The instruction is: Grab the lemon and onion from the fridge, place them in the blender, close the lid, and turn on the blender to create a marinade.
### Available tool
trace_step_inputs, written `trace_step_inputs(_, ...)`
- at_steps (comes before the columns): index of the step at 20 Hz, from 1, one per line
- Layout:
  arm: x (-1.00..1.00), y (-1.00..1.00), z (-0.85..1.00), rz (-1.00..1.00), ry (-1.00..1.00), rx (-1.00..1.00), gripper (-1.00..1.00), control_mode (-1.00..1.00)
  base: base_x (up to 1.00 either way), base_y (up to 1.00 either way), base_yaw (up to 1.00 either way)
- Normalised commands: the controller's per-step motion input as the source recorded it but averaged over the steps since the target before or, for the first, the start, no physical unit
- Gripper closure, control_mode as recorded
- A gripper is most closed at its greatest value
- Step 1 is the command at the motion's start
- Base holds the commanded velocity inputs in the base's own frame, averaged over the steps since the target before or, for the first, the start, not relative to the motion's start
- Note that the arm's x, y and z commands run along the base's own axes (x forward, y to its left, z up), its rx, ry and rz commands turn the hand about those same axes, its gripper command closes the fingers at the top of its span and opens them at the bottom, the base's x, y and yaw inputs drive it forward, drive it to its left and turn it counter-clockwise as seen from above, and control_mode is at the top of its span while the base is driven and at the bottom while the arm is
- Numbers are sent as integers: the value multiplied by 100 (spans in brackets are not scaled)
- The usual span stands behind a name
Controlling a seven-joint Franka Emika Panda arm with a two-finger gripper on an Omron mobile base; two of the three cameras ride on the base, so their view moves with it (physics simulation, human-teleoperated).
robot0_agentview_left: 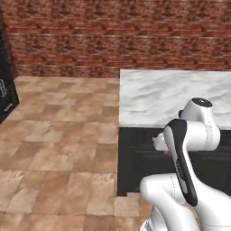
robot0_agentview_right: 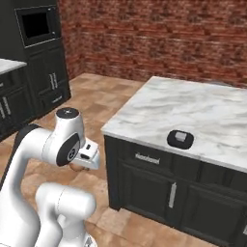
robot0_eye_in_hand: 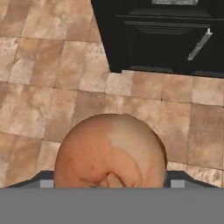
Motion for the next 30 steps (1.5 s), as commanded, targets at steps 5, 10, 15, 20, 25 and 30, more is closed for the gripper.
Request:
trace_step_inputs(5, 0, 0, 0, 0, 0, 0, 100, 100, 48, -100, -53)
trace_step_inputs(10, 0, 0, 0, 0, 0, 0, 100, 100, 71, -92, -38)
trace_step_inputs(15, 0, 0, 0, 0, 0, 0, 100, 100, 70, -38, -12)
trace_step_inputs(20, 0, 0, 0, 0, 0, 0, 100, 100, 59, -54, 6)
trace_step_inputs(25, 0, 0, 0, 0, 0, 0, 100, 100, 32, -80, 13)
trace_step_inputs(30, 0, 0, 0, 0, 0, 0, 100, 100, 36, -54, 5)
